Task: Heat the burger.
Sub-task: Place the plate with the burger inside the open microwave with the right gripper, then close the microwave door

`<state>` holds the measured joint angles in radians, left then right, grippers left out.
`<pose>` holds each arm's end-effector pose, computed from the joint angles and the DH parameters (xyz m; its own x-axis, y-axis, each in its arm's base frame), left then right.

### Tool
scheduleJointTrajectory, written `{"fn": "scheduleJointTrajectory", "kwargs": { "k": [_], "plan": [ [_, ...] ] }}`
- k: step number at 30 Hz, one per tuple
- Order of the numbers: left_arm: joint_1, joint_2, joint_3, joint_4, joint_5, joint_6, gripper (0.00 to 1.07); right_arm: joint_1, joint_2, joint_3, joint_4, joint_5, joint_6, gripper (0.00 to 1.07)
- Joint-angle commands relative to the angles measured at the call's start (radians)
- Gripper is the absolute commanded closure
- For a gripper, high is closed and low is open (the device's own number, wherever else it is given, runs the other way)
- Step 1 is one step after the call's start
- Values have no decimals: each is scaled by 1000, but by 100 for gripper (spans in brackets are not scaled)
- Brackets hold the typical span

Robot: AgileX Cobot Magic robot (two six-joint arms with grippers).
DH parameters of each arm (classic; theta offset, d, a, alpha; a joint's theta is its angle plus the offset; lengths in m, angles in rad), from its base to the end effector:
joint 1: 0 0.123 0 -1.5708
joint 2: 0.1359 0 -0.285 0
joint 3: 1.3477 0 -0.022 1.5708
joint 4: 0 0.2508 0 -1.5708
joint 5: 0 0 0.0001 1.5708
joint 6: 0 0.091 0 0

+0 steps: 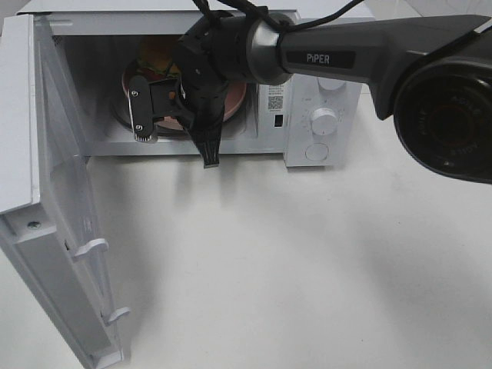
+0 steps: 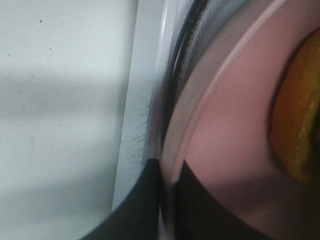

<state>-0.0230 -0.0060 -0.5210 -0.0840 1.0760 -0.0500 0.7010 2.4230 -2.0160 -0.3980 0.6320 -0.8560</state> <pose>-0.0092 -0.0065 0.2820 -0.4503 -0.0793 -0.8893 0.0488 0.9924 -0.1132 0.4238 0.3304 0.1517 0.2535 -0.9653 -0.0632 -0.7570 -0.1573 -0.6341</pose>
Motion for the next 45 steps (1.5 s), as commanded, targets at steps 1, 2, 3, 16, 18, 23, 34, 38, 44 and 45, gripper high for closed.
{"fn": "scheduleJointTrajectory", "kwargs": {
  "k": [1, 2, 3, 16, 18, 23, 34, 38, 44, 45],
  "plan": [
    [0, -14, 3, -1, -9, 2, 9, -3, -8, -26, -26, -80, 11, 106],
    [0, -14, 3, -1, -9, 2, 9, -3, -8, -26, -26, -80, 11, 106],
    [0, -14, 3, -1, -9, 2, 9, -3, -7, -26, -26, -93, 11, 104],
    [0, -14, 3, -1, -9, 2, 9, -3, -7, -25, -26, -95, 54, 74],
    [0, -14, 3, -1, -9, 2, 9, -3, -7, -25, -26, -95, 61, 71],
    [0, -14, 3, -1, -9, 2, 9, -3, -8, -25, -19, -95, 64, 62],
    [0, -14, 3, -1, -9, 2, 9, -3, -31, -24, 32, -94, 104, 39],
    [0, -14, 3, -1, -9, 2, 9, -2, -54, 6, 32, -121, 137, 29],
    [0, -14, 3, -1, -9, 2, 9, -2, -124, 145, 31, -204, 140, 29],
    [0, -14, 3, -1, -9, 2, 9, -1, -143, 186, 31, -220, 138, 30]
  ]
}}
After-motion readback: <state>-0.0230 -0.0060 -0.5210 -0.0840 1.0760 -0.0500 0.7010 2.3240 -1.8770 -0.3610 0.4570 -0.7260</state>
